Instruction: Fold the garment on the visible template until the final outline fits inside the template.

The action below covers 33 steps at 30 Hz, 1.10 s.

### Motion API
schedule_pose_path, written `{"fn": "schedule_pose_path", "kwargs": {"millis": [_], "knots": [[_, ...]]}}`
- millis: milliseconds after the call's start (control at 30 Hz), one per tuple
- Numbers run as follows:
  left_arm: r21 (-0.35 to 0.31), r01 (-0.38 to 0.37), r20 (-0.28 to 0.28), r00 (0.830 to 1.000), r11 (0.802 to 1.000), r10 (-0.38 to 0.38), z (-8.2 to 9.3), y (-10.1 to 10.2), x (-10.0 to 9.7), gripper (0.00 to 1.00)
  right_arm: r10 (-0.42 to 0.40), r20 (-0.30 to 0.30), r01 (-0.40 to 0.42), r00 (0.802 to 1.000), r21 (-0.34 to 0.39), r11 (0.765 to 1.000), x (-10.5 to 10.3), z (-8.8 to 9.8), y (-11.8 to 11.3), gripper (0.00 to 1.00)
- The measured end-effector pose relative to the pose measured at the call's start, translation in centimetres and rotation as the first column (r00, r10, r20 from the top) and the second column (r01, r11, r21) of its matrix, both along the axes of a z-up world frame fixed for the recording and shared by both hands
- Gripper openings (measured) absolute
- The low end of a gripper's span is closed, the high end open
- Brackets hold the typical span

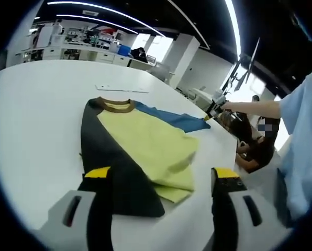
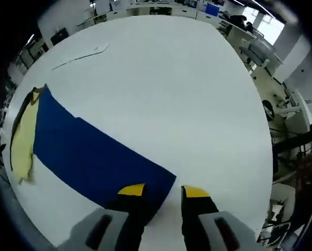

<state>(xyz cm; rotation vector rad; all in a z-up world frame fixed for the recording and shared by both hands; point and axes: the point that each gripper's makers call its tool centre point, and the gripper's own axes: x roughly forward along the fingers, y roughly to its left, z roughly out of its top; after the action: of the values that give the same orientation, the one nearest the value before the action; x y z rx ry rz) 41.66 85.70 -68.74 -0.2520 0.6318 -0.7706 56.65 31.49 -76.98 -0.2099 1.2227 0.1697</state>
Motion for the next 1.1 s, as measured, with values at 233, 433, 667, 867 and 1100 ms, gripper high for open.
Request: {"fn": "schedule_pose_path", "kwargs": {"millis": [233,433,667,867,1100], "knots": [[-0.002,0.003,0.007,1.000,1.000,-0.003,0.2,0.1,-0.2,0.74,0.060,0.092,-0.062,0.994,0.017,0.998,-0.4,0.7,0.5,0.56],[-0.007,-0.001,0.018,1.000,1.000,0.001,0.6,0.4,-0.3,0.74,0.084,0.211,-0.106,0.974,0.095,0.990,-0.8,2.3,2.0,0.83],[-0.006,-0.003,0.025,1.000,1.000,0.003,0.7,0.7,-0.6,0.74,0.069,0.283,-0.119,0.957,0.161,0.980,-2.5,4.7,3.7,0.87],[0.004,0.000,0.030,1.000,1.000,0.000,0.7,1.2,-0.8,0.74,0.066,0.337,-0.141,0.939,0.205,0.968,-4.1,6.0,5.8,0.87],[0.018,-0.012,0.039,0.999,1.000,0.011,0.7,2.2,-1.2,0.73,0.058,0.381,-0.165,0.923,0.256,0.952,-6.2,7.8,8.5,0.85]]}}
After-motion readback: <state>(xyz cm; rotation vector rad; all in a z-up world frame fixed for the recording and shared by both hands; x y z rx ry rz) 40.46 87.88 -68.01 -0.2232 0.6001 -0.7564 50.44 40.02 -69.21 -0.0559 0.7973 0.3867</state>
